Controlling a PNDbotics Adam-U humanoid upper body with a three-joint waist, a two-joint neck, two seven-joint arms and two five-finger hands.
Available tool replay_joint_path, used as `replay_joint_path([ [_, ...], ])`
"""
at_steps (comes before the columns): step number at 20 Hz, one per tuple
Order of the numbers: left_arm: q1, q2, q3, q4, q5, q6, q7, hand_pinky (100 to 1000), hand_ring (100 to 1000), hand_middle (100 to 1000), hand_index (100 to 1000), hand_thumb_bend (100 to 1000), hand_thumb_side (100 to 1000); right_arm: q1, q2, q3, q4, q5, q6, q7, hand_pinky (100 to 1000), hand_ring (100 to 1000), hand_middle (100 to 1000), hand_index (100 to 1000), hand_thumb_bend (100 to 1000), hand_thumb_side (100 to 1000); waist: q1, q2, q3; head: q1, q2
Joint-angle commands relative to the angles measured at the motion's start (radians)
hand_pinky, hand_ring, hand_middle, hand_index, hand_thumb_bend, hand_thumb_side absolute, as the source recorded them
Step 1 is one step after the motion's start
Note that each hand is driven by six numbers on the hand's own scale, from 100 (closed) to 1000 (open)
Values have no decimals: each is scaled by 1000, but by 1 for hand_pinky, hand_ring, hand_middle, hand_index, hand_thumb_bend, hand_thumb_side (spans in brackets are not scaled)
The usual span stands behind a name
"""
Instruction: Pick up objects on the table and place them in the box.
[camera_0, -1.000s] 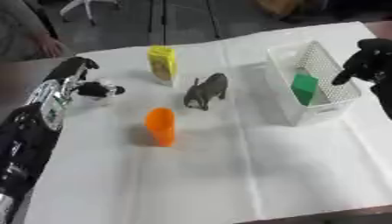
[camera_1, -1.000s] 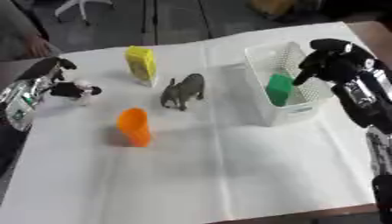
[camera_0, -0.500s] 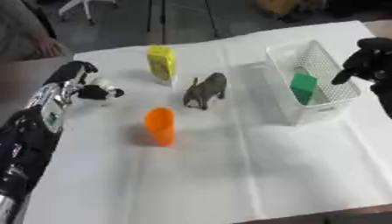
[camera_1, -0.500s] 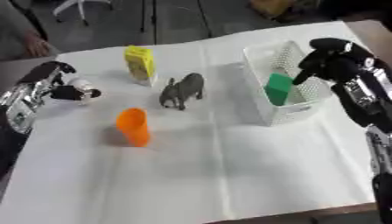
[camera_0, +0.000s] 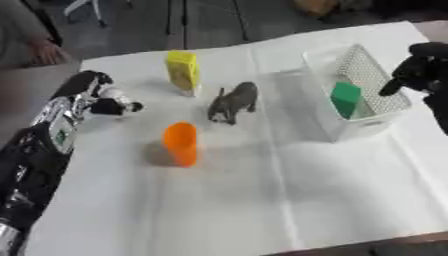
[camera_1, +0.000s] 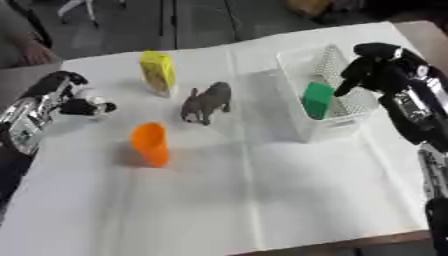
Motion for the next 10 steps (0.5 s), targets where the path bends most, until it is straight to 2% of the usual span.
replay_joint_path([
  [1,-17,14,5,-7,-2,0,11,639,662,783,819,836,536,-14,-9,-3,-24,6,-2,4,582,562,625,862,133,664,-20,8,-3,3,-10],
  [5,-18,14,5,-7,-13,5,16,605,621,750,790,773,522,-15,-7,-3,-23,8,-3,6,582,561,625,862,132,666,-20,11,-4,3,-10],
  [8,-18,13,5,-8,-16,7,17,598,615,744,786,764,521,-14,-6,-3,-23,9,-2,6,582,561,625,862,132,666,-19,12,-4,2,-11],
  [10,-16,12,4,-5,-18,9,16,527,541,682,743,699,504,-15,-6,-3,-23,9,-2,6,582,561,625,862,132,666,-19,12,-5,1,-12],
])
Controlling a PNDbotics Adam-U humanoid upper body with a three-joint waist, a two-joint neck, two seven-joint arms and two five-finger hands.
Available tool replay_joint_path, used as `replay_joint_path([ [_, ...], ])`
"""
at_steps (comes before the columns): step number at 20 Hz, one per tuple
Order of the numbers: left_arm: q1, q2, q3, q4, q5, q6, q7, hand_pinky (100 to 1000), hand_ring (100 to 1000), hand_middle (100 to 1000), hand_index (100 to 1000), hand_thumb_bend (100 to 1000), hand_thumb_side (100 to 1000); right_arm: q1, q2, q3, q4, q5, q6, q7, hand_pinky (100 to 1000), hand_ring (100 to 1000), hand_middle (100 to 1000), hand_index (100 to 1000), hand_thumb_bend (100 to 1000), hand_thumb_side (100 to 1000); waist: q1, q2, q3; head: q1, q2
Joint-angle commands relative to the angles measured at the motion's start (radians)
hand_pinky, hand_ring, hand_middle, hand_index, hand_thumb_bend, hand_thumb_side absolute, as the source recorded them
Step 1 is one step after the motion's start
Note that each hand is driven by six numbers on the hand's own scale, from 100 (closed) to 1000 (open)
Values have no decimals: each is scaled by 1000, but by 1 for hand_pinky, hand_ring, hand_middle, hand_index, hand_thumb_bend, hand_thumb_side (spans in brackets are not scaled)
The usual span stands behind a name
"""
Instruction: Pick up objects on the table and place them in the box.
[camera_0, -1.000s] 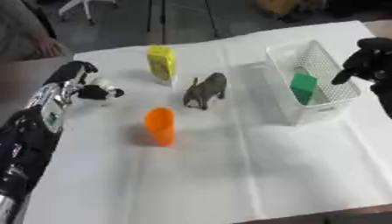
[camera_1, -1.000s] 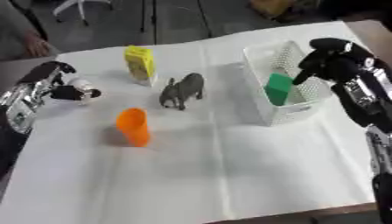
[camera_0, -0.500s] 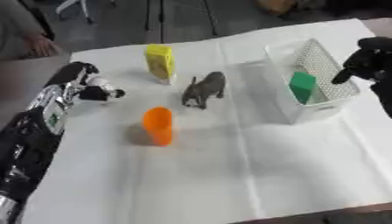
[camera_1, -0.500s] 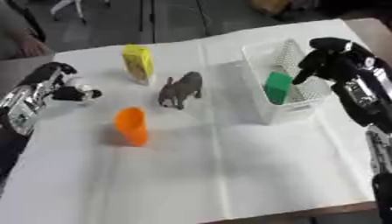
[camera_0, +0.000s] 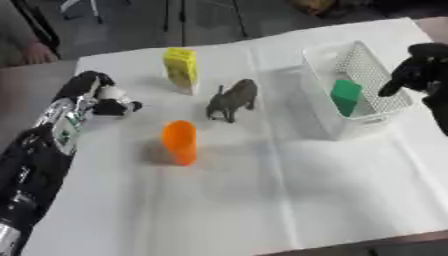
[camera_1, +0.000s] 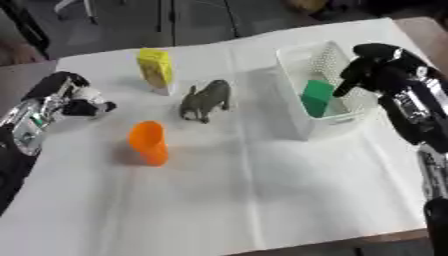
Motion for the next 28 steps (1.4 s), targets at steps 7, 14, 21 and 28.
replay_joint_path([
  [7,-11,6,0,6,-21,3,-7,494,517,613,712,650,485,-14,-12,-4,-22,2,0,2,582,561,625,862,132,667,-18,5,-3,0,-12],
  [14,-11,3,-2,12,-36,11,-8,352,393,461,618,441,403,-15,-12,-5,-22,1,0,3,583,562,625,863,132,666,-17,4,-3,-1,-13],
  [21,-13,12,-4,-2,-63,18,-42,251,285,432,580,341,344,-14,-13,-6,-22,-2,2,2,584,562,625,863,134,664,-15,-1,-1,-5,-14],
  [28,-33,46,-4,-92,-13,7,-107,293,255,416,563,280,333,-10,-18,-9,-20,-6,3,-2,585,564,626,863,139,658,-12,-15,5,-10,-12],
])
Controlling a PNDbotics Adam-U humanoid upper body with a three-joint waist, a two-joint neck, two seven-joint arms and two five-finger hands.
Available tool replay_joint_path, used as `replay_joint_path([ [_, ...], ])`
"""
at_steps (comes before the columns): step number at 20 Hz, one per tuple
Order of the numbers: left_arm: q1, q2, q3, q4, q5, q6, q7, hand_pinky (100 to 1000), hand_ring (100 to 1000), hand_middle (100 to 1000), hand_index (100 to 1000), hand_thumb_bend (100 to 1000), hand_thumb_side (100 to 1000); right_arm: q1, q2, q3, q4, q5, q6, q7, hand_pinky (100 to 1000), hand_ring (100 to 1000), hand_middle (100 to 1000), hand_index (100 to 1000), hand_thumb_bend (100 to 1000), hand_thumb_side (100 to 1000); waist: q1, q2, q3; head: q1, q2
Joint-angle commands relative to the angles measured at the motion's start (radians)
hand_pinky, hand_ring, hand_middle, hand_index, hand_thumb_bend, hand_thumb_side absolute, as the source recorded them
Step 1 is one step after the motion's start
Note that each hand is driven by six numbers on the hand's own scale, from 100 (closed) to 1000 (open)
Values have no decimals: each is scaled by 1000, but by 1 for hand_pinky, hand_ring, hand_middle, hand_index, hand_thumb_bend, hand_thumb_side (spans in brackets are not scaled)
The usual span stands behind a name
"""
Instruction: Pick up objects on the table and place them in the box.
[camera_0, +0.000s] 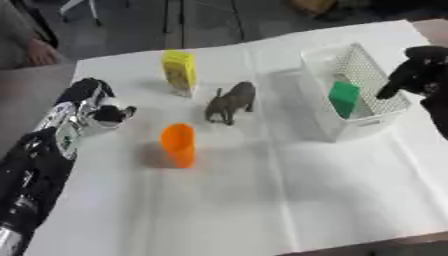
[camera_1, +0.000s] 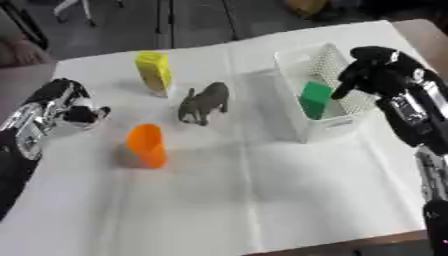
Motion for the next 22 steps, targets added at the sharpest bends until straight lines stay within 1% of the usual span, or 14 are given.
replay_joint_path([
  [1,-38,56,5,-71,33,-4,-35,299,250,414,562,274,333,-8,-20,-9,-20,-7,1,-4,586,564,626,863,139,657,-11,-19,5,-4,-4],
  [6,-51,71,12,-161,115,-3,-69,313,240,405,557,268,339,-4,-23,-8,-19,-13,3,-5,586,565,627,863,143,652,-9,-32,11,-10,-4],
  [10,-53,75,-5,-183,168,9,-71,312,238,400,554,272,346,-4,-24,-8,-19,-15,3,-5,587,565,627,863,146,650,-10,-35,10,-9,-5],
  [16,-78,42,-34,-235,215,-4,-78,312,234,397,555,276,356,-3,-26,-6,-19,-20,4,-6,587,565,627,863,149,647,-11,-43,7,-10,-5],
  [19,-115,0,-52,-277,231,-20,-79,309,233,394,554,280,357,-3,-25,-3,-18,-24,6,-4,587,566,627,863,153,645,-10,-50,-2,-8,-3],
  [20,-125,-12,-57,-289,234,-22,-78,309,234,394,554,280,357,-2,-25,-2,-17,-25,6,-4,587,566,627,863,167,657,-10,-53,-4,-8,-3],
  [22,-143,-36,-67,-315,240,-27,-69,308,233,393,554,286,354,-2,-25,0,-17,-29,7,-3,587,566,627,863,155,643,-10,-58,-11,-6,-3],
])
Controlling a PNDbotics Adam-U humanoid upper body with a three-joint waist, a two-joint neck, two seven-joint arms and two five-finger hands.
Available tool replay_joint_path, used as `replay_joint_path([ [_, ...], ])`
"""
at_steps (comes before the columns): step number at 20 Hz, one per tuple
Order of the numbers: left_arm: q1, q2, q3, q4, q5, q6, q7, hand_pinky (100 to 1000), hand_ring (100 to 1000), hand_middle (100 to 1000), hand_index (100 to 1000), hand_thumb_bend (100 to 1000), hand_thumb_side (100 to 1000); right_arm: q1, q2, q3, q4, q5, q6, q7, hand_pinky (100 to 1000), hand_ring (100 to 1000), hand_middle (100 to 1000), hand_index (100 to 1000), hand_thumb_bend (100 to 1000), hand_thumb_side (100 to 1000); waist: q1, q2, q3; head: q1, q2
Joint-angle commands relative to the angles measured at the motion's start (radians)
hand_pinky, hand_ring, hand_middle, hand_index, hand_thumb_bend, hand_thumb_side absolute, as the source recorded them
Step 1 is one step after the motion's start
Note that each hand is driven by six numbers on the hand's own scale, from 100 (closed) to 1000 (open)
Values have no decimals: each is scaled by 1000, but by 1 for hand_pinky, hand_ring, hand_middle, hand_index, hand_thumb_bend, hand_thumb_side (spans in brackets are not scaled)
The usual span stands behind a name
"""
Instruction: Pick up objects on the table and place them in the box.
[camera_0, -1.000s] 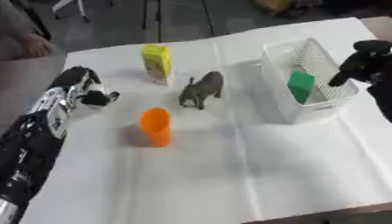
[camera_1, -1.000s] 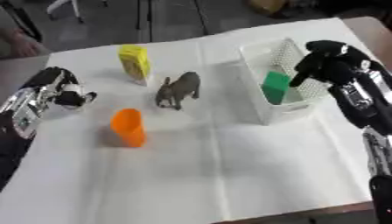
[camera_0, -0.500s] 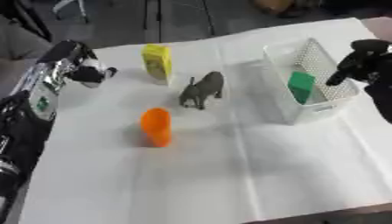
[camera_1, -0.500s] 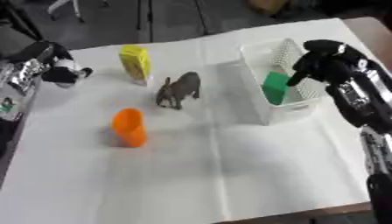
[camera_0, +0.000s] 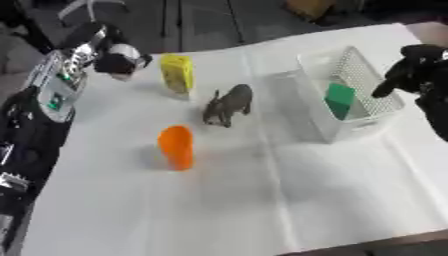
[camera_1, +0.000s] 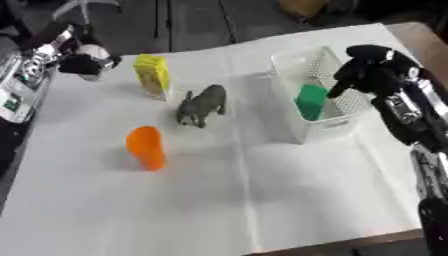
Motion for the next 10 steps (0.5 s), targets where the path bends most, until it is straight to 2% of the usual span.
replay_joint_path([
  [1,-43,-18,-13,-59,16,-11,15,309,233,393,555,304,356,-5,-25,1,-17,-13,3,1,587,566,627,863,156,643,-10,-37,-4,5,-2],
  [7,-52,-60,-46,-82,25,-28,76,315,238,396,558,327,358,-5,-24,6,-19,-19,4,5,587,566,627,863,157,642,-11,-42,-21,9,-5],
  [10,-56,-87,-66,-78,32,-55,103,316,240,397,559,334,365,-8,-23,10,-20,-20,4,10,587,566,627,863,158,643,-11,-40,-33,14,-8],
])
